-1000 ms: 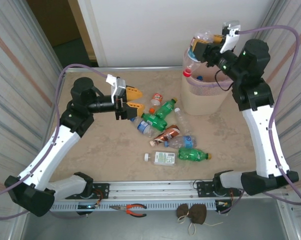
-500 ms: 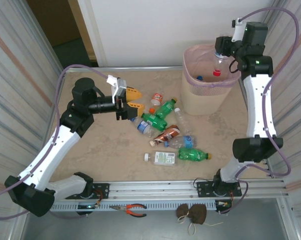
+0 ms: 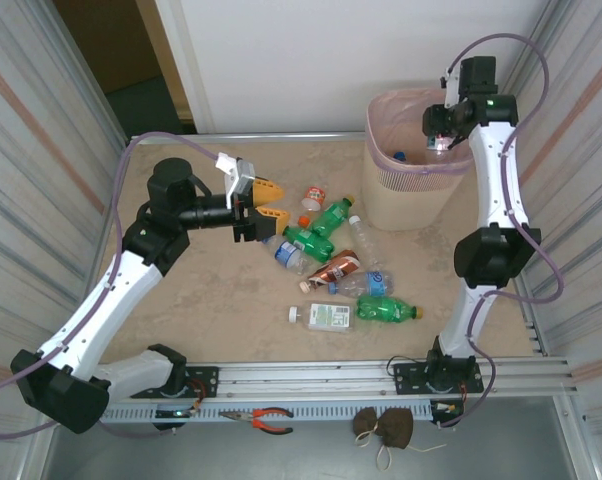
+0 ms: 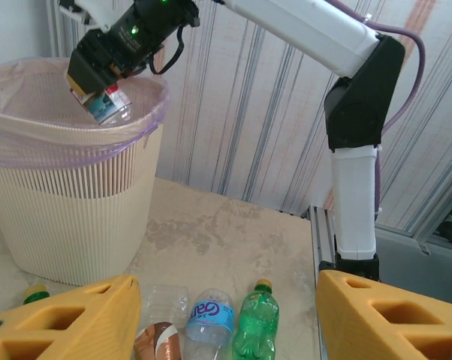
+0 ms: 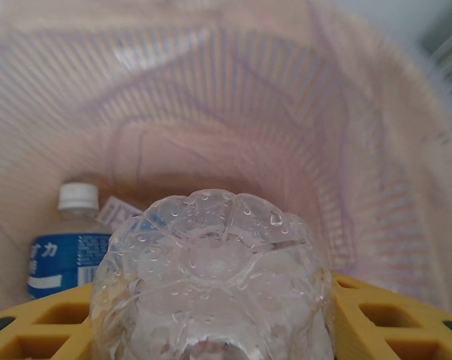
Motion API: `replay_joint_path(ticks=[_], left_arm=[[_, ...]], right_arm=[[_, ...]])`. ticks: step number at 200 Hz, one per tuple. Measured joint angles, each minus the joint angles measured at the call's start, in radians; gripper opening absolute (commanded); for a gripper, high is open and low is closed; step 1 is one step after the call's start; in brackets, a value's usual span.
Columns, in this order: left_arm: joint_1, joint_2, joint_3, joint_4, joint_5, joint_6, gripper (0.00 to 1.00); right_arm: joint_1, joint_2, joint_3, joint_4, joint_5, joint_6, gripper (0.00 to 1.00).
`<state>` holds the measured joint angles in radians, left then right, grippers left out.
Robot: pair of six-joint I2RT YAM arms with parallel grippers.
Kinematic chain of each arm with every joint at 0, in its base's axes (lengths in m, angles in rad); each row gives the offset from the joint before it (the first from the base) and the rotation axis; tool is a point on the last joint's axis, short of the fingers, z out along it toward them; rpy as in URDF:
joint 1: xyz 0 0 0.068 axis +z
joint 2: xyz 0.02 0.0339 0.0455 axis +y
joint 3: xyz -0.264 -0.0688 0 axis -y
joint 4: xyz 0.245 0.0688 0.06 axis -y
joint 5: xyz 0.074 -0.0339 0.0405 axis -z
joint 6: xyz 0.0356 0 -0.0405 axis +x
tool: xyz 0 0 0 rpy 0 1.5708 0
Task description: Put the plastic bottles in the bin
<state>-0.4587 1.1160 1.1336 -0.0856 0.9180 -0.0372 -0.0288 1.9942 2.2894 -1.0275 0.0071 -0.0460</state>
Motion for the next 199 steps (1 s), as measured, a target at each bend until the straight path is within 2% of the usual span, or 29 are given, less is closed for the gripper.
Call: replay_joint_path(ticks=[99, 151, 199], left_arm=[[0.0, -0.005, -0.004, 0.0, -0.001, 0.0, 0.63], [0.0, -0.005, -0.004, 0.004, -0.004, -0.001, 0.63], [0.0, -0.005, -0.004, 0.004, -0.008, -0.004, 0.64]], right_arm=[[-0.031, 0.168, 0.007, -0.059, -0.006, 0.003, 0.57], [-0.037, 0.207, 0.01, -0.081, -0.014, 0.011, 0.69], [-0.036, 0.205, 0.069, -0.113, -0.021, 0.011, 0.73]])
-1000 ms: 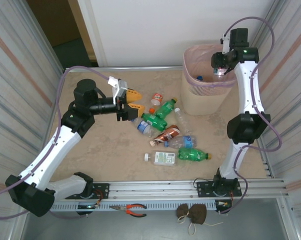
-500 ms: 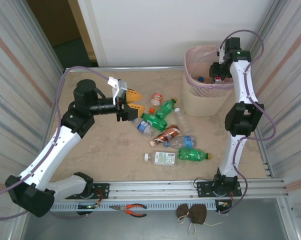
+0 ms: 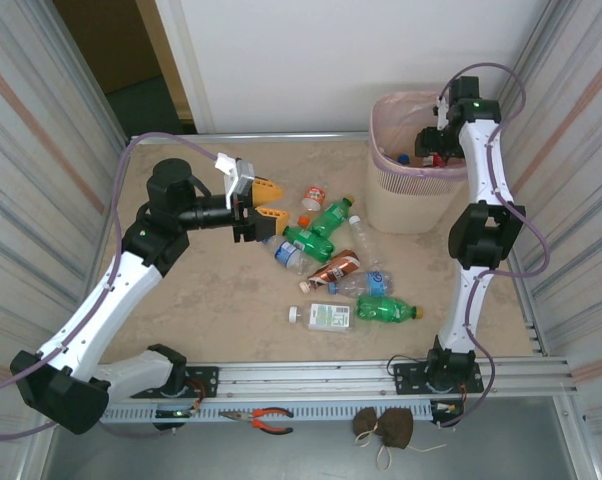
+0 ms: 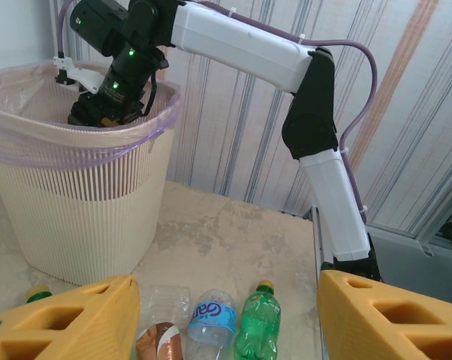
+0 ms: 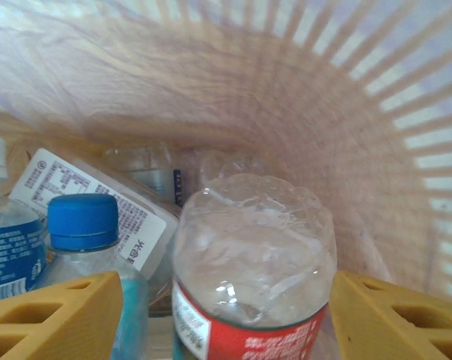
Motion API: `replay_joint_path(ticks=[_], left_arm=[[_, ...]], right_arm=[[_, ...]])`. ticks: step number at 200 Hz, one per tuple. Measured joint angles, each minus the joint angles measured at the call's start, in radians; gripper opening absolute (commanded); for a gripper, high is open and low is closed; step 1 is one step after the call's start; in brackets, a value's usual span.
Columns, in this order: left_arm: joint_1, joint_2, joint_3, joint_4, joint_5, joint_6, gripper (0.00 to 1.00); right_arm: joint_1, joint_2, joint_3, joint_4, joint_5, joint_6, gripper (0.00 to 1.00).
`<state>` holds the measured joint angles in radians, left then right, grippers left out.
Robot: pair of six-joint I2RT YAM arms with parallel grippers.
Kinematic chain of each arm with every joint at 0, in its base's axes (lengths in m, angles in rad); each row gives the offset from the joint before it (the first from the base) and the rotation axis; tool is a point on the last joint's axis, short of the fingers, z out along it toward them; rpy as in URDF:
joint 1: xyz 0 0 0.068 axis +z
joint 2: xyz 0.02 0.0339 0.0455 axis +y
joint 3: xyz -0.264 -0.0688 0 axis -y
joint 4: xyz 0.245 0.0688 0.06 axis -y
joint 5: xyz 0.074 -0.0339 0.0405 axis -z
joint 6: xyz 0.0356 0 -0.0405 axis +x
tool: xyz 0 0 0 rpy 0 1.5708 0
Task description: Put the plastic bottles in the bin
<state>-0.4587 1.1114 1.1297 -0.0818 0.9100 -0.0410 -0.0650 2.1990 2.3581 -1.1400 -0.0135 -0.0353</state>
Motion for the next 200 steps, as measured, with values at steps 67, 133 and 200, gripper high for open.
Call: replay_joint_path(ticks=[67, 133, 200], left_arm=[[0.0, 0.002, 0.0, -0.028, -0.057, -0.009, 0.63], [0.0, 0.037, 0.003, -0.094, -0.218, -0.104, 0.6], [0.034, 0.114, 0.0, -0.198, -0.467, -0.398, 0.61]], right_arm=[[0.011, -0.078, 0.021, -0.01, -0.001, 0.0, 0.74], [0.04, -0.246, 0.023, 0.0, -0.013, 0.007, 0.74], [0.101, -0.507, -0.188, 0.107, -0.043, 0.05, 0.73]])
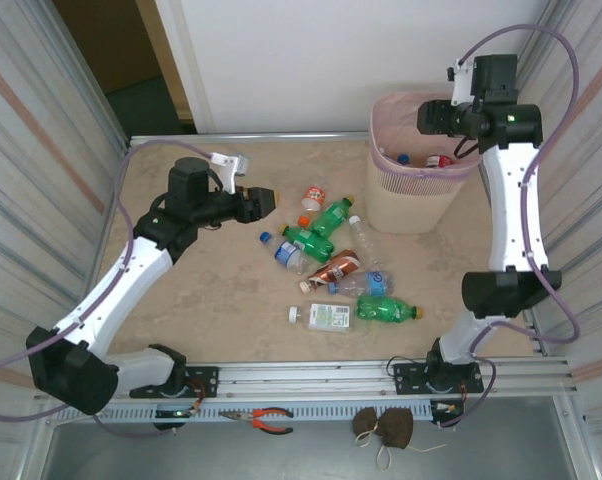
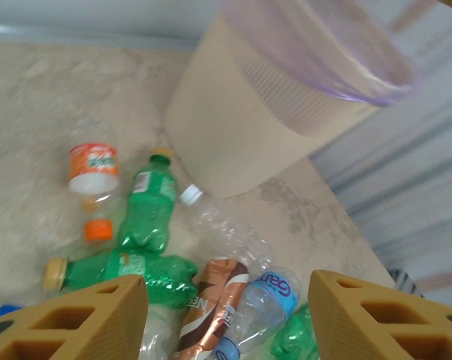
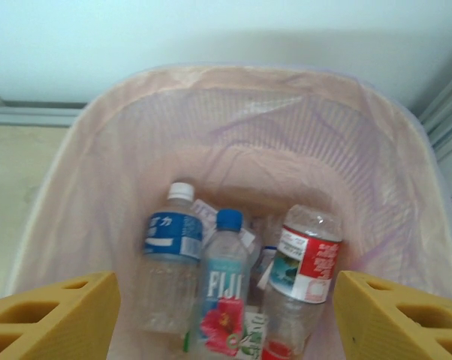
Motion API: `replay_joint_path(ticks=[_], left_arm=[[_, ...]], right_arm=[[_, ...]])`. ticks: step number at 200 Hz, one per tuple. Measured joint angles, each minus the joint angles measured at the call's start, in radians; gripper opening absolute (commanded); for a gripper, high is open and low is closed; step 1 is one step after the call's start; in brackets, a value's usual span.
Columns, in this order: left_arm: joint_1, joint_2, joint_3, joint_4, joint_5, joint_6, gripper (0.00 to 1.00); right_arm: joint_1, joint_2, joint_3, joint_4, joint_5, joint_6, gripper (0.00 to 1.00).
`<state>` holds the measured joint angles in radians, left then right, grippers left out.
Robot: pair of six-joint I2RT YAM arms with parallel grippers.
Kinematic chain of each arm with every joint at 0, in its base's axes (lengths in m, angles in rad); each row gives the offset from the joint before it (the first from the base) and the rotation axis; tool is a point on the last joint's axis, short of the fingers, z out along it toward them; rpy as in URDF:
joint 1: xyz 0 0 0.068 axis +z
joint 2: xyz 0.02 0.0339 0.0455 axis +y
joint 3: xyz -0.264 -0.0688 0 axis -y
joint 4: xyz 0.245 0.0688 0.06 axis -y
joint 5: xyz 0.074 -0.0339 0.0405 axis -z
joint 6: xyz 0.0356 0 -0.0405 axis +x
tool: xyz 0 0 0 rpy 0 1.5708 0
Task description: Put the plastic bottles in the bin
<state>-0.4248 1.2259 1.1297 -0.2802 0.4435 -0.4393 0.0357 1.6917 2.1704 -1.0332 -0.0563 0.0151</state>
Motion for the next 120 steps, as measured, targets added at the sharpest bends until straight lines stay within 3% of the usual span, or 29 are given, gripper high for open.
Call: replay_joint_path(ticks=[40, 120], left_arm=[[0.027, 0.09, -0.009, -0.08, -0.128, -0.209, 0.6], [0.084, 0.327, -0.045, -0.142, -0.157, -0.469, 0.55]], right_arm=[[0.032, -0.154, -0.173, 0.074, -0.02, 0.03, 0.73], [0.055, -0.362, -0.439, 0.153, -0.023, 0.085, 0.71]])
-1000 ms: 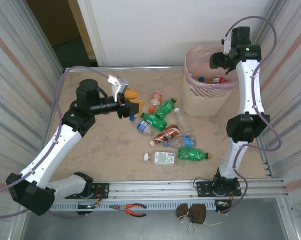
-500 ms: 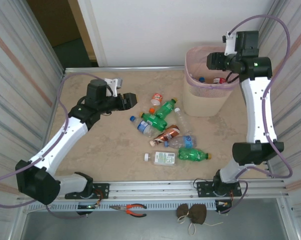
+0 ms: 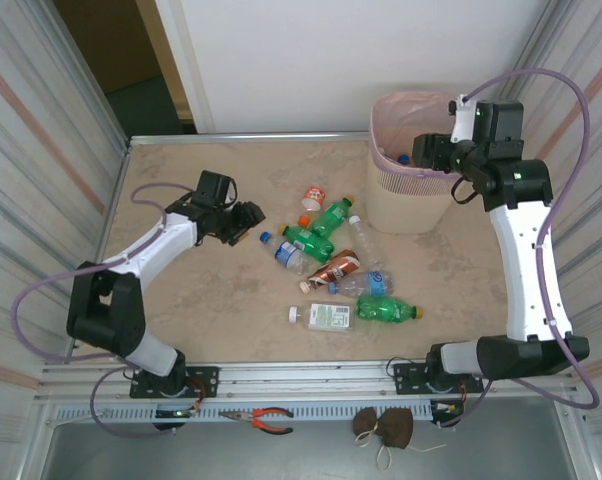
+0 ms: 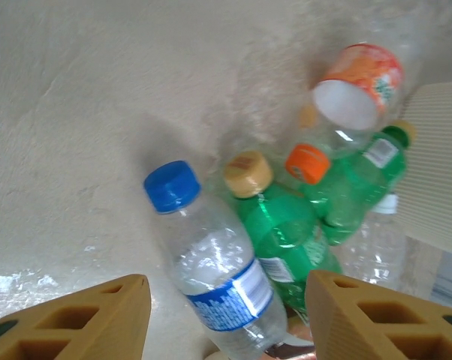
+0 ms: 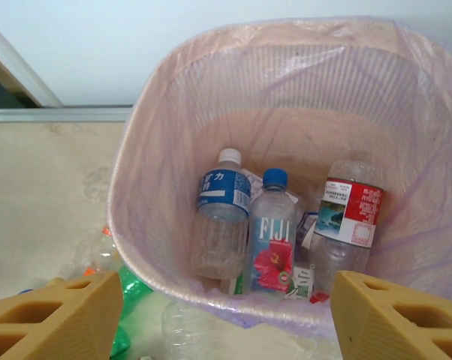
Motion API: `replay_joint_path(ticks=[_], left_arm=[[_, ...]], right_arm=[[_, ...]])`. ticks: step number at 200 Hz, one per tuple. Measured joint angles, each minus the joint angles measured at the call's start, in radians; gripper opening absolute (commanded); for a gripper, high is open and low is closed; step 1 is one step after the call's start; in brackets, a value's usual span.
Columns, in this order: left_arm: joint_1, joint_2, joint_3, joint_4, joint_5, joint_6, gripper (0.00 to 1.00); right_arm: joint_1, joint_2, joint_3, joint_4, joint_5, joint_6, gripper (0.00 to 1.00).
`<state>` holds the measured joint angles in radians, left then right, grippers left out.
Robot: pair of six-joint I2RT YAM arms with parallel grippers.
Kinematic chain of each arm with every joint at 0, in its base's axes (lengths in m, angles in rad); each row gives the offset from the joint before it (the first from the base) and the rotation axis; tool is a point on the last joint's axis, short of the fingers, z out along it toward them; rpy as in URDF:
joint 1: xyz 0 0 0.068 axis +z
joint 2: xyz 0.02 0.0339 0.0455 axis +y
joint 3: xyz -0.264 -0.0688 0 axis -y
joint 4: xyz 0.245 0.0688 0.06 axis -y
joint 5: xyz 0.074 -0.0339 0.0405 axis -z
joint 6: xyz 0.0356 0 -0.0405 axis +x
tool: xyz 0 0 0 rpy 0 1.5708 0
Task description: Put the plastic bottles in the bin
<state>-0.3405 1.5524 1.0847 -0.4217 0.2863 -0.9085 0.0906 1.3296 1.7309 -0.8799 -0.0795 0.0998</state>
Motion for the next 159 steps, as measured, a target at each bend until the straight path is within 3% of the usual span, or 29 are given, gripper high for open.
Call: replay_joint_path(ticks=[67, 159], left_arm=[[0.021, 0.2, 0.007, 0.04, 0.069, -0.106, 0.5], [0.021, 0.294, 0.063, 0.12, 0.094, -0.187, 0.5]], right_arm=[[0.094, -0.08, -0.129, -0.004, 0.006, 0.024, 0.71], [0.213, -0.139, -0.152, -0.029, 0.045, 0.05, 0.71]])
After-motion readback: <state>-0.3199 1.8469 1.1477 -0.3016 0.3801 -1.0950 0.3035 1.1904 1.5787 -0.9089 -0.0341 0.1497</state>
